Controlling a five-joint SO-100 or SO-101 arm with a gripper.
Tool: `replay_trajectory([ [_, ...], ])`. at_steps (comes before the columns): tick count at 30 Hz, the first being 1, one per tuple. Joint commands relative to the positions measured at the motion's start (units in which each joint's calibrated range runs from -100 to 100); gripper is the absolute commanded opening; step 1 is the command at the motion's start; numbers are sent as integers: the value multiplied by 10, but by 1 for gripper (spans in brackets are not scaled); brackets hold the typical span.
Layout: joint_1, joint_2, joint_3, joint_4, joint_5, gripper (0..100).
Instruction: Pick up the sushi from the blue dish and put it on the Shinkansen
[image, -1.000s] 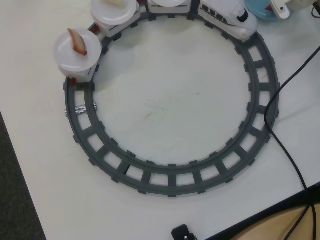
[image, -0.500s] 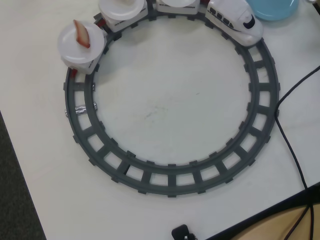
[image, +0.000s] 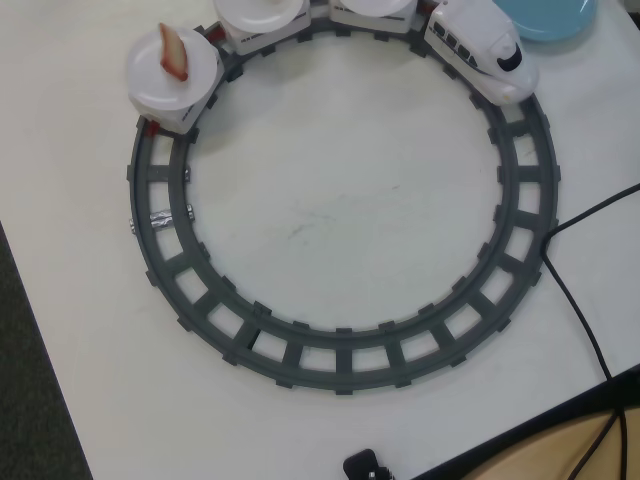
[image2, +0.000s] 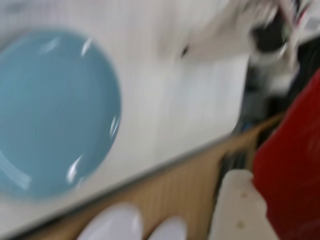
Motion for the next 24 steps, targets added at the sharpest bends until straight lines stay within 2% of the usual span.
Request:
replay_trajectory([
  [1,-45,36,-35,-17,-3,2],
  [10,-80,198,-192,-17,1,2],
  [24,-136,376,-332,-24,2,2],
])
